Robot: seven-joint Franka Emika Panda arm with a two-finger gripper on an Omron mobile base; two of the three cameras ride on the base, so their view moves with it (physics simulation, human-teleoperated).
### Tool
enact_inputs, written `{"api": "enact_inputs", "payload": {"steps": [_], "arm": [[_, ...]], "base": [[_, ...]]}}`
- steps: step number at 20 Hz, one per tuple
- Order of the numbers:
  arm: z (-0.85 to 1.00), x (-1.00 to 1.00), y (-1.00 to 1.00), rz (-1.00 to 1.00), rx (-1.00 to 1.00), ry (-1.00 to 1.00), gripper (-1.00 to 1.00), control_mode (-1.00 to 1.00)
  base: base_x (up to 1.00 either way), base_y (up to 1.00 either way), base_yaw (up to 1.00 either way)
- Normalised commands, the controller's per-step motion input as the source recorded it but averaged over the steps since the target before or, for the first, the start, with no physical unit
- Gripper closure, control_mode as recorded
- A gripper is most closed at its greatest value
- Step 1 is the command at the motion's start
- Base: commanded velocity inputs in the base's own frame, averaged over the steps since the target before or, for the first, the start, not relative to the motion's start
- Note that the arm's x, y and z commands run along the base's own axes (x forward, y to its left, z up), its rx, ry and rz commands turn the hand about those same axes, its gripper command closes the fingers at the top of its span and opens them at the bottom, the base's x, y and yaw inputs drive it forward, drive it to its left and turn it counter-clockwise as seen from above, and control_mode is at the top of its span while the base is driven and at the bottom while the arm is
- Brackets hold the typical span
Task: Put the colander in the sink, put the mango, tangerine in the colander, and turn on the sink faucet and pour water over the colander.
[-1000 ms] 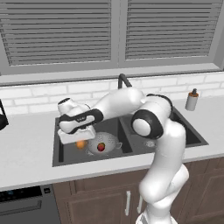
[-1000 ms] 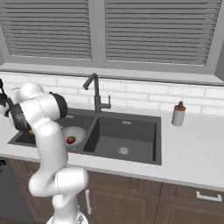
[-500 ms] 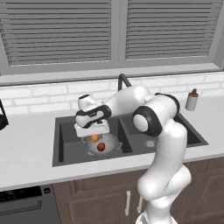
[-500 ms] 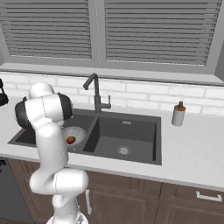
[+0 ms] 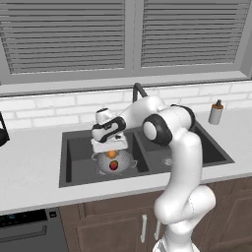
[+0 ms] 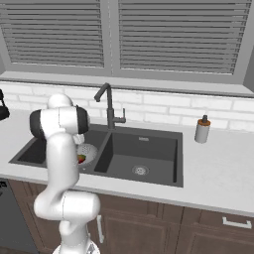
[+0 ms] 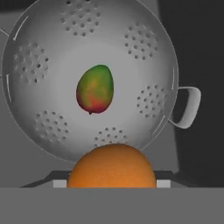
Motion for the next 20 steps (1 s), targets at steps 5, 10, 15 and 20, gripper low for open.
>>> {"api": "enact_inputs", "payload": {"steps": [5,10,15,20], "arm": [[-0.34,0.54,-0.19,0.0,0.0,0.02,1.0,-1.0],[-0.44,0.24,-0.1,0.0,0.0,0.02,1.0,-1.0],[-0.5,0.08,0.0,0.0,0.0,0.04,-1.0,-1.0],[-0.34,0.14,-0.11,0.0,0.0,0.02,-1.0,-1.0]], "base": [[0.0,0.0,0.0],[0.0,0.0,0.0],[0.0,0.0,0.0],[0.0,0.0,0.0]]}}
